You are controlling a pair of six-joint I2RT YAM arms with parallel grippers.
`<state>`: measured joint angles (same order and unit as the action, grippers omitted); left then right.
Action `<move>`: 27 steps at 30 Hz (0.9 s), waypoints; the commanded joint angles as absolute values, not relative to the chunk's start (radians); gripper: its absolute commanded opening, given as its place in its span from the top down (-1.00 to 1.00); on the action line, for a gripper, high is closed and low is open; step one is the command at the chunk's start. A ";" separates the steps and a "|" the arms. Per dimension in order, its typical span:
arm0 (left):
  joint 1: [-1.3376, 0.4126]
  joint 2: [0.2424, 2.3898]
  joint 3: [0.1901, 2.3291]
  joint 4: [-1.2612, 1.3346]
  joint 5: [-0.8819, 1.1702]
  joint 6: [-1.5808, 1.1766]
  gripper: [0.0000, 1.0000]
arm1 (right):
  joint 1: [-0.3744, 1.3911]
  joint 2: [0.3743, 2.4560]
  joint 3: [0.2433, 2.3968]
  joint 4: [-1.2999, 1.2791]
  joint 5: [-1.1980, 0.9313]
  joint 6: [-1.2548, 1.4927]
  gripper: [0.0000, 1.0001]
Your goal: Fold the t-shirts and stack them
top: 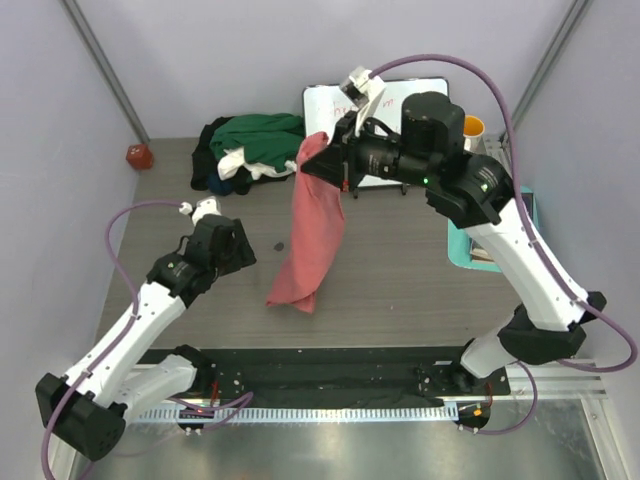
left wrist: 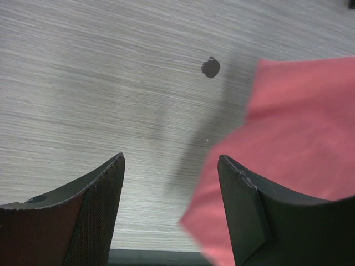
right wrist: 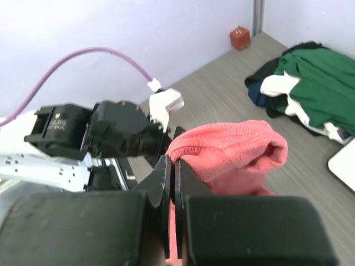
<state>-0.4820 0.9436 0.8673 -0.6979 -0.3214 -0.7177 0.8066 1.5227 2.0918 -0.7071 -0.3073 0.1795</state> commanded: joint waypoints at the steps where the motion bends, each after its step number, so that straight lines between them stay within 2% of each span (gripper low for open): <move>1: -0.476 0.997 0.919 -0.692 -0.345 -0.739 -0.38 | 0.805 1.479 1.970 -0.770 -0.241 0.159 0.98; 5: -0.476 1.035 0.940 -0.683 -0.321 -0.733 -0.37 | 0.802 1.413 1.668 -0.769 -0.019 0.221 0.98; 9: -0.476 1.049 0.945 -0.661 -0.313 -0.723 -0.37 | 0.767 1.408 1.337 -0.697 -0.006 0.294 0.98; 13: -0.476 1.072 0.959 -0.663 -0.316 -0.718 -0.37 | 0.709 1.459 1.302 -0.597 -0.014 0.307 0.98; 19: -0.476 1.062 0.982 -0.680 -0.367 -0.712 -0.37 | 0.681 1.640 1.737 -0.702 -0.052 0.247 0.98; 20: -0.474 1.055 0.983 -0.677 -0.377 -0.715 -0.37 | 0.681 1.658 1.890 -0.725 -0.058 0.235 0.98; 22: -0.474 1.042 0.976 -0.672 -0.379 -0.718 -0.38 | 0.681 1.722 2.059 -0.817 -0.061 0.224 0.98; 23: -0.472 1.040 0.973 -0.669 -0.379 -0.721 -0.37 | 0.681 1.742 2.236 -0.851 -0.063 0.213 0.98; 26: -0.471 1.042 0.968 -0.675 -0.371 -0.727 -0.37 | 0.681 1.782 2.513 -0.939 -0.066 0.204 0.99; 27: -0.471 1.039 0.963 -0.675 -0.370 -0.729 -0.37 | 0.680 1.775 2.545 -0.937 -0.064 0.203 0.98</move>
<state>-0.4774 1.0607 0.9447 -0.6930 -0.3416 -0.7231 0.6796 1.8095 2.2738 -0.8581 -0.0578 0.2363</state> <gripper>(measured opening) 0.687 0.039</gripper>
